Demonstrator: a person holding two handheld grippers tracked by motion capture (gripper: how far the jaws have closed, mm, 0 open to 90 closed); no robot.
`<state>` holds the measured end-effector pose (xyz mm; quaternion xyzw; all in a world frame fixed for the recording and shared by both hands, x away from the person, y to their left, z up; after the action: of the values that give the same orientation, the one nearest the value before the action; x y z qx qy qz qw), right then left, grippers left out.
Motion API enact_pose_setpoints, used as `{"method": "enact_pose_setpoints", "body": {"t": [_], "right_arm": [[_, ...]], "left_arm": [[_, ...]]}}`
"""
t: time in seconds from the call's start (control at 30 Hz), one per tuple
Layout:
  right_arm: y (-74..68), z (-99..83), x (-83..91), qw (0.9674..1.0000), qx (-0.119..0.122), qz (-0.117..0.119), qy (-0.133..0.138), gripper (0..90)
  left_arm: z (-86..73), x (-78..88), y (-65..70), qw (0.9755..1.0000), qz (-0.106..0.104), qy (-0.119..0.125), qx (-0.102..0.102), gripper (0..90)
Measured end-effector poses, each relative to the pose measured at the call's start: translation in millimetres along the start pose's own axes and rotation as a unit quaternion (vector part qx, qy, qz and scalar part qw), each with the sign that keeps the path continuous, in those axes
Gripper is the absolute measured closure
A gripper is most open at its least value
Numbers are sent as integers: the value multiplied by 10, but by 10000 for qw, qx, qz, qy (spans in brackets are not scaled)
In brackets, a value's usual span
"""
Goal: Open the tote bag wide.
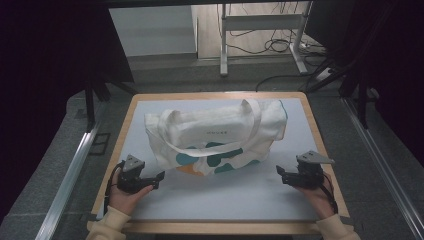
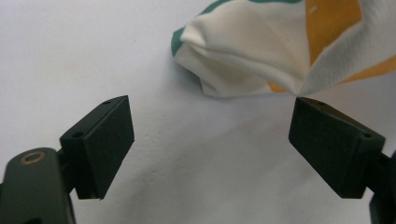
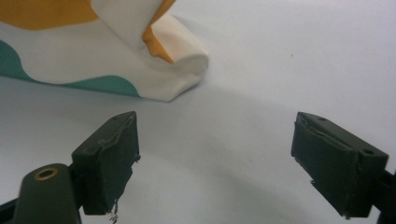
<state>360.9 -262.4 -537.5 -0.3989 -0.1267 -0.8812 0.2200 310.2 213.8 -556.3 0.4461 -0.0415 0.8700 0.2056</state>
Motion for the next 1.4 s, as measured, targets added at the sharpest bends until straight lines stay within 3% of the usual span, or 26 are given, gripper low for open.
{"method": "enact_pose_setpoints", "body": {"t": [0.17,0.27,0.63,0.83,1.4], "right_arm": [[-28,-38,-21,9999,100,29,-22,202],[-39,-51,-23,9999,110,62,-34,219],[-144,-30,-61,9995,186,220,-90,263],[-124,-42,-51,9995,62,310,-75,282],[-112,35,138,9988,-244,408,114,294]], "left_arm": [[6,23,-5,9999,-12,83,74,162],[-6,38,-1,10000,6,95,2,173],[-41,106,-47,9997,-41,226,30,195],[-22,101,-88,9997,-62,236,97,209],[10,242,-27,9994,-132,316,100,234]]}}
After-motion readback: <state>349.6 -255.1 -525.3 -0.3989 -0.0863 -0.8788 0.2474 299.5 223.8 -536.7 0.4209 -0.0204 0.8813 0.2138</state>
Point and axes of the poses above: each handheld gripper's, and its own axes: x roughly backward along the jaws, z roughly out of its top, y roughly to its right, the point moved 6 cm from there along -x, roughly forward along the jaws, and after that the axes turned 14 degrees about -y, right-handed, at the moved point
